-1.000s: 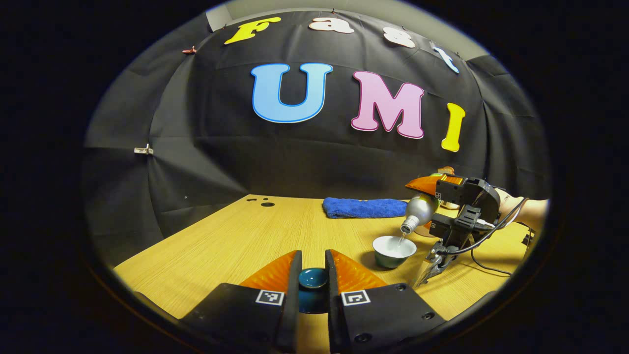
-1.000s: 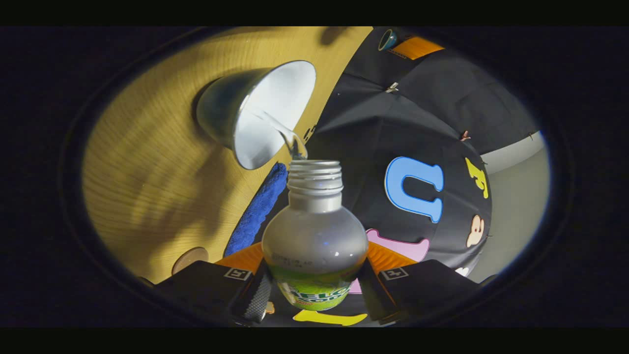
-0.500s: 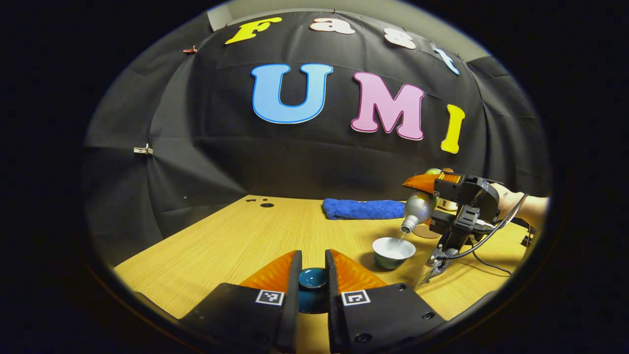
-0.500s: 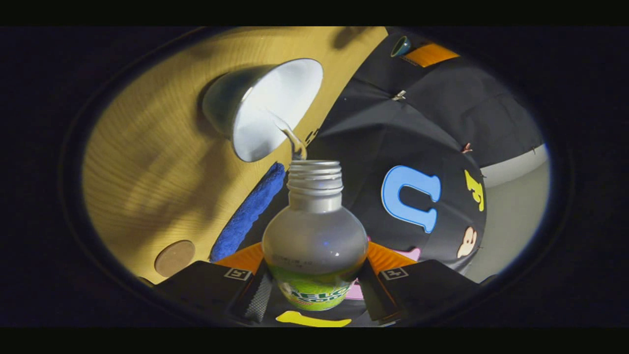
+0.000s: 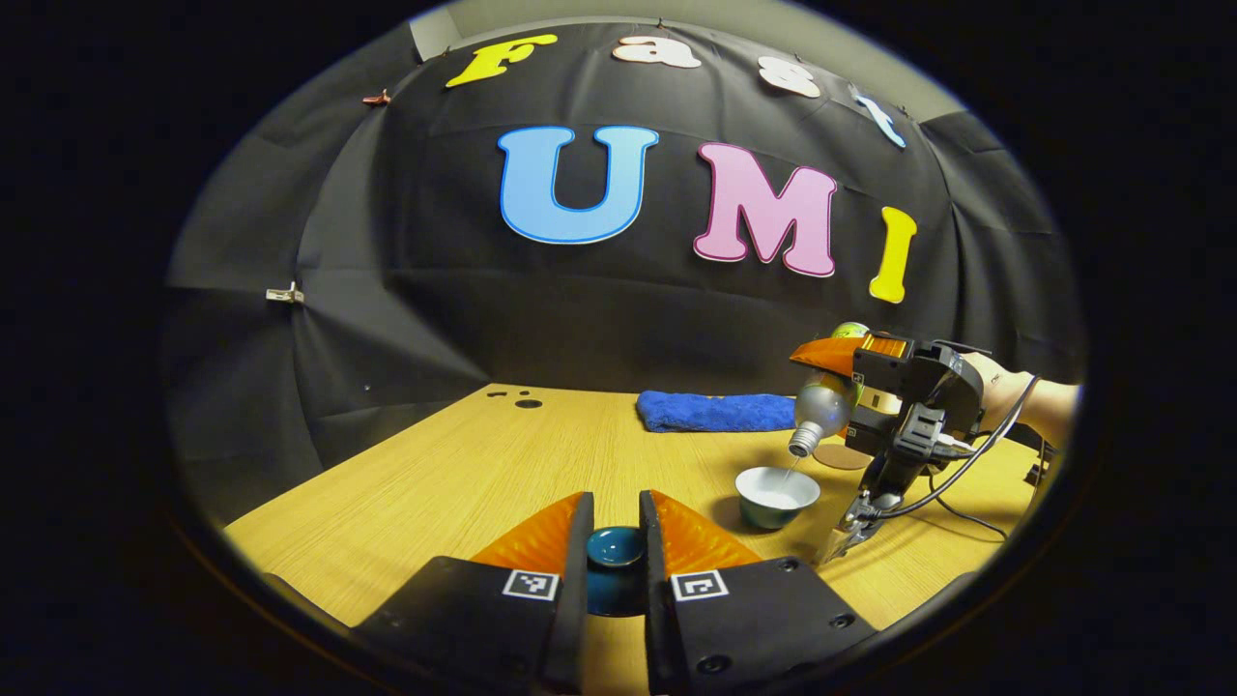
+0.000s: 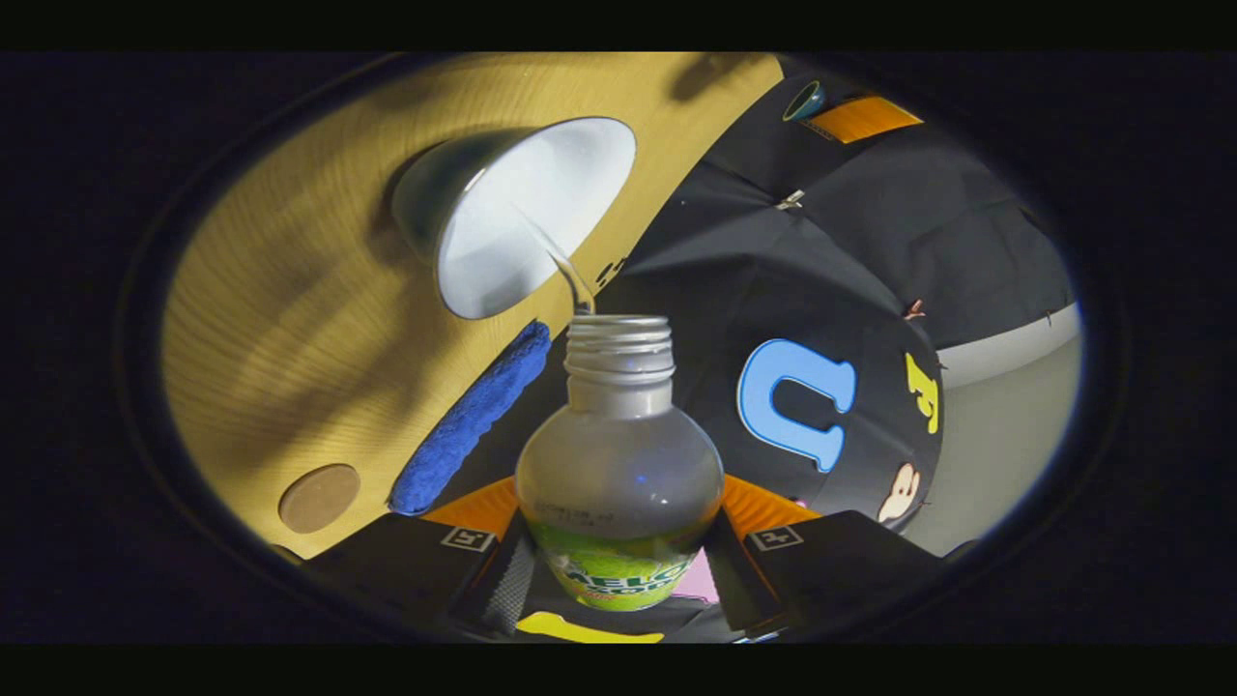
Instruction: Open the teacup lid with one hand, grasp the water bottle and pour water into the teacup with the other hand; after pouring, place the water bottle on the coaster and then close the teacup lid.
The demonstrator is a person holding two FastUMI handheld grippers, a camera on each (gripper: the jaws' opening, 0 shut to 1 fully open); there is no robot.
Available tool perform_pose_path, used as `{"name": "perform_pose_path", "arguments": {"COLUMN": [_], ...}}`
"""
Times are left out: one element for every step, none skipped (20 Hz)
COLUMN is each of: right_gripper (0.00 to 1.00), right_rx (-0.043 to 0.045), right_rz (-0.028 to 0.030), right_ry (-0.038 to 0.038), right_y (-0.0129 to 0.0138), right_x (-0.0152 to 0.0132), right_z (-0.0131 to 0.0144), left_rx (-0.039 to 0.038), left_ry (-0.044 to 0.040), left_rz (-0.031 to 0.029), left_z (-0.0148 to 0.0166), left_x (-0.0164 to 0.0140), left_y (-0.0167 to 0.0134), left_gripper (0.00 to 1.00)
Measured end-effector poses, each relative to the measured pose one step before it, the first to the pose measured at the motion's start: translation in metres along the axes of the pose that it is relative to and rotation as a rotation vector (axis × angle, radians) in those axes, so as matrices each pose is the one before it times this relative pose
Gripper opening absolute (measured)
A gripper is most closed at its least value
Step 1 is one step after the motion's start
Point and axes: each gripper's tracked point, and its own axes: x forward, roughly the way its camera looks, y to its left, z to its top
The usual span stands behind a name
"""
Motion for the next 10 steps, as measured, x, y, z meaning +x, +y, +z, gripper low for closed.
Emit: {"name": "perform_pose_path", "arguments": {"right_gripper": [0.79,0.80,0.80,0.79,0.80,0.80,0.80,0.79,0.79,0.77], "right_rx": [-0.00075,-0.00093,-0.00236,-0.00081,0.00227,0.00061,-0.00438,-0.00854,-0.00911,-0.00665], "right_rz": [0.00049,0.00041,-0.00256,-0.00514,-0.00563,-0.00239,-0.00527,-0.00657,-0.00460,-0.00352], "right_ry": [0.00078,-0.00100,-0.00198,-0.00154,0.00155,0.00050,0.00172,-0.00215,-0.00271,-0.00357], "right_y": [0.00124,-0.00078,-0.00202,-0.00382,-0.00281,-0.00212,-0.00285,-0.00310,-0.00185,-0.00194], "right_x": [0.00005,-0.00117,0.00010,-0.00040,0.00064,-0.00023,0.00142,-0.00034,0.00099,0.00025], "right_z": [-0.00018,-0.00024,0.00059,0.00003,-0.00161,-0.00138,-0.00006,0.00052,0.00026,0.00086], "left_rx": [-0.00227,-0.00067,0.00030,-0.00146,-0.00235,-0.00176,-0.00017,-0.00018,-0.00090,-0.00159], "left_ry": [0.00042,-0.00066,-0.00001,-0.00147,0.00006,0.00107,0.00042,0.00008,-0.00054,-0.00129], "left_rz": [-0.00244,-0.00113,0.00112,0.00314,-0.00044,0.00042,-0.00025,-0.00044,-0.00137,-0.00214], "left_z": [-0.00027,0.00103,-0.00067,0.00050,-0.00026,0.00039,-0.00045,0.00004,-0.00043,0.00097], "left_x": [0.00014,0.00046,-0.00001,0.00083,-0.00135,0.00075,-0.00031,0.00051,-0.00014,0.00068], "left_y": [-0.00126,0.00025,0.00007,0.00093,0.00019,0.00006,0.00011,-0.00033,-0.00060,-0.00049], "left_gripper": [0.28,0.28,0.28,0.28,0.28,0.28,0.28,0.28,0.28,0.28]}}
